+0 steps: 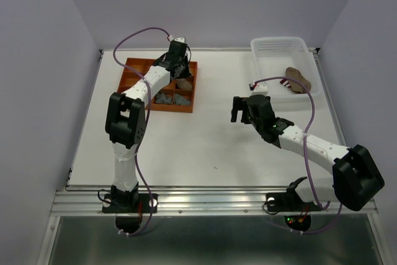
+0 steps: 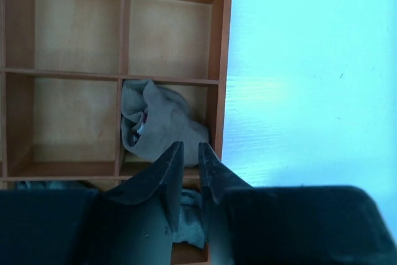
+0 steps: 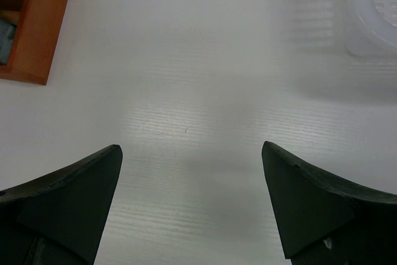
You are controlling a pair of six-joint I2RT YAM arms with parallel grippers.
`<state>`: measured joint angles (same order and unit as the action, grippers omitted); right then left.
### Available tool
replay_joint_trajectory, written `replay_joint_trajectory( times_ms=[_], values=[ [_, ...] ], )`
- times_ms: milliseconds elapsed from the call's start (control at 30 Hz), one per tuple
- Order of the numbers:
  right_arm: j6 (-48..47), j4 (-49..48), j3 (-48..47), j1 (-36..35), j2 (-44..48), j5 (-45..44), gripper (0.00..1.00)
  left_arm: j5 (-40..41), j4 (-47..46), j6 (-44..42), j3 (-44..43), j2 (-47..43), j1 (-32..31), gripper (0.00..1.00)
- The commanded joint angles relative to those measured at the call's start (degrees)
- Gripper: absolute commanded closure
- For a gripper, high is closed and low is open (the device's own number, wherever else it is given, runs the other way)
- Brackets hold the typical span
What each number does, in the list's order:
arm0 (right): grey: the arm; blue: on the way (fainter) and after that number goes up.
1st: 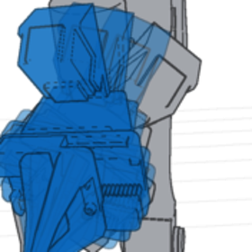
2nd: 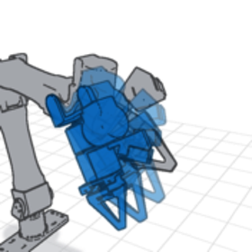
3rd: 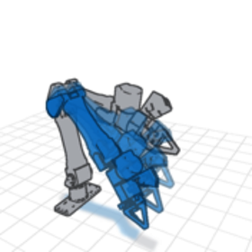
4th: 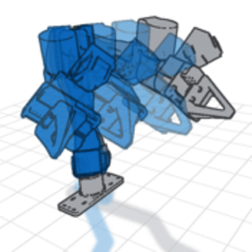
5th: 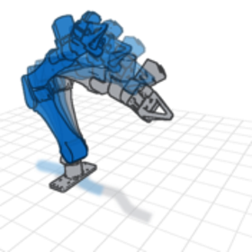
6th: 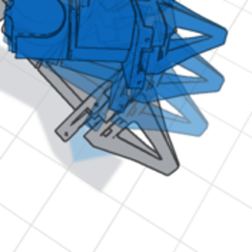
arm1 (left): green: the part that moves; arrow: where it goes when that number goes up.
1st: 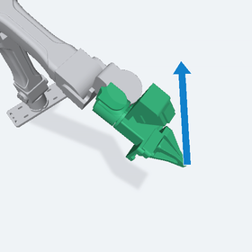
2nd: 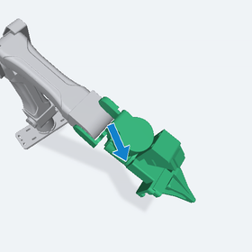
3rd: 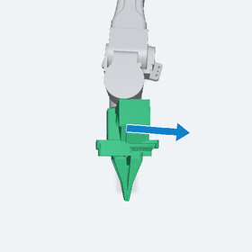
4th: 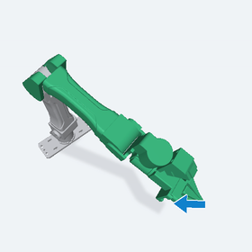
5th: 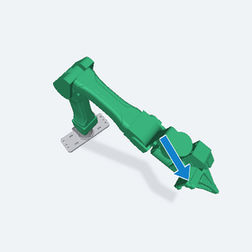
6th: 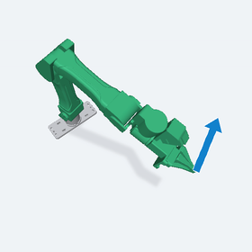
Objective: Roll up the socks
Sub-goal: Place the rolled socks into the container
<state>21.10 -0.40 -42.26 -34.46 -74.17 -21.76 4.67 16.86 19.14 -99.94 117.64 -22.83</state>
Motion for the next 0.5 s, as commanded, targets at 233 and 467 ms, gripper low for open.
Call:
replay_joint_trajectory(
  times_ms=[233,467],
  values=[
    [-1.3,-1.7,-0.1,0.4,0.7,0.1,0.0,8.4,4.3,1.1,-5.4,1.4,-0.3,0.91],
    [-1.6,-1.7,-0.1,0.4,0.4,-0.9,0.0,8.0,4.6,0.5,-6.1,4.6,-0.3,0.94]
  ],
)
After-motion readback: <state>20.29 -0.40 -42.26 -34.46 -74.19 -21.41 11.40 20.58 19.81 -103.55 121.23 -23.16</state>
